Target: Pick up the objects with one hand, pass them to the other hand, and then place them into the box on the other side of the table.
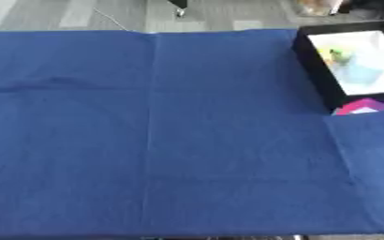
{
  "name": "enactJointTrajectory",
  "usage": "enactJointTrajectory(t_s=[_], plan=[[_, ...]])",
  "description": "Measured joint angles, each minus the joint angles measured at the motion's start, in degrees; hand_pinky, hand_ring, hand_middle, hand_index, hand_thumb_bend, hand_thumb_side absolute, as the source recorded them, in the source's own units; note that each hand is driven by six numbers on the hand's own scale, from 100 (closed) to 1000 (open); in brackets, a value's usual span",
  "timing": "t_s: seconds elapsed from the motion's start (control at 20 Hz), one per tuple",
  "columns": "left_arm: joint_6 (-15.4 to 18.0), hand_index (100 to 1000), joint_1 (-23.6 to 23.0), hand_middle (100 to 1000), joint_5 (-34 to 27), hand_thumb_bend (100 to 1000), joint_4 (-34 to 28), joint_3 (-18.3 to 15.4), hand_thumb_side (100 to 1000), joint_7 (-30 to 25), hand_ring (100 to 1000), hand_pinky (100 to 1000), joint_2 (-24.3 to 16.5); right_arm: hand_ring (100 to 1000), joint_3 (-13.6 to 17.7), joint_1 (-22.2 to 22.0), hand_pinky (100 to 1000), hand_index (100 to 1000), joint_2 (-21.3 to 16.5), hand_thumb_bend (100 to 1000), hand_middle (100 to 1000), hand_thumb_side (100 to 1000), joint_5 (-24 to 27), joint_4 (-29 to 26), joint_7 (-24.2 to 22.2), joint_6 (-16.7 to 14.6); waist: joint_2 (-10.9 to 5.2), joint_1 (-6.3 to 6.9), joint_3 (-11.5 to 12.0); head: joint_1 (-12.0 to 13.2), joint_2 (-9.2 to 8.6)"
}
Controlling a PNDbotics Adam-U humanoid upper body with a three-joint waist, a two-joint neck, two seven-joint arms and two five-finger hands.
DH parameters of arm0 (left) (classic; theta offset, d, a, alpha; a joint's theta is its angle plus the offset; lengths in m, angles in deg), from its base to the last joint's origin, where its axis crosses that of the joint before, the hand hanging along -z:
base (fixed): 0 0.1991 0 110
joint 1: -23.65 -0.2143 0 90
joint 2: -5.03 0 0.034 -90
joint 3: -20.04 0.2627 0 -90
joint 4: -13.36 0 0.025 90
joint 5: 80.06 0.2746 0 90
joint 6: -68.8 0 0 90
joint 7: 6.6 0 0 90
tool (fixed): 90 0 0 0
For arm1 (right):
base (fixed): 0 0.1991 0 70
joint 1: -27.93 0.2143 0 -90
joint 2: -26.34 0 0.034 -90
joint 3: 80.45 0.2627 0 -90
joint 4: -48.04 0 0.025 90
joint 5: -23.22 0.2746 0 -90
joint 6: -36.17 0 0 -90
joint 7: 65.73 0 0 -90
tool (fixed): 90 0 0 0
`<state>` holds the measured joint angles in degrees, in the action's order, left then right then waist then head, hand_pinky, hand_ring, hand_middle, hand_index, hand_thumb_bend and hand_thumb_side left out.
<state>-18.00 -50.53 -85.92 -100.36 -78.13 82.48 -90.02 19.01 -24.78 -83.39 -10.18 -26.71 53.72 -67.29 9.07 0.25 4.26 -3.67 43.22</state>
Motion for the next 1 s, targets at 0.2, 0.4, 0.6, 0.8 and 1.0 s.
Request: enactJointTrajectory(t_s=[0.2, 0.4, 0.6, 0.8, 1.0], plan=[[0.2, 751, -0.7, 512, 1.0, 100, 0.0, -1.4, 852, 1.5, 620, 788, 1.2, 948, 0.0, -6.7, 1000, 1000, 1.6, 100, 742, 435, 8.3, -15.0, -8.6, -2.3, -0.16, 0.15, -0.3, 1.9, 0.09], [1.1, 764, -1.0, 524, 2.0, 100, 0.0, -2.1, 848, 2.3, 628, 790, 2.6, 939, 0.0, -12.5, 1000, 997, 6.4, 100, 683, 470, 17.2, -27.3, -17.7, -3.1, -0.73, 0.51, -0.7, 3.7, 0.56], [2.0, 769, -1.3, 529, 3.1, 100, 0.0, -2.2, 858, 2.6, 632, 792, 4.5, 931, 0.0, -17.0, 1000, 986, 11.8, 100, 646, 470, 26.8, -35.1, -27.1, -2.9, -0.88, 0.77, -1.2, 5.1, 0.57], [2.6, 781, -1.4, 536, 4.4, 100, 0.0, -2.2, 819, 2.3, 640, 797, 6.8, 914, 0.0, -21.0, 1000, 959, 16.8, 100, 595, 470, 33.5, -38.0, -34.9, -3.2, -0.88, 0.82, -1.3, 5.5, 0.57], [3.1, 793, -1.8, 542, 4.9, 100, 0.0, -2.2, 922, 1.7, 646, 801, 8.8, 904, 0.7, -24.6, 1000, 932, 20.4, 100, 562, 475, 37.0, -38.3, -39.5, -2.7, -0.79, 1.00, -1.4, 5.6, 0.57]])
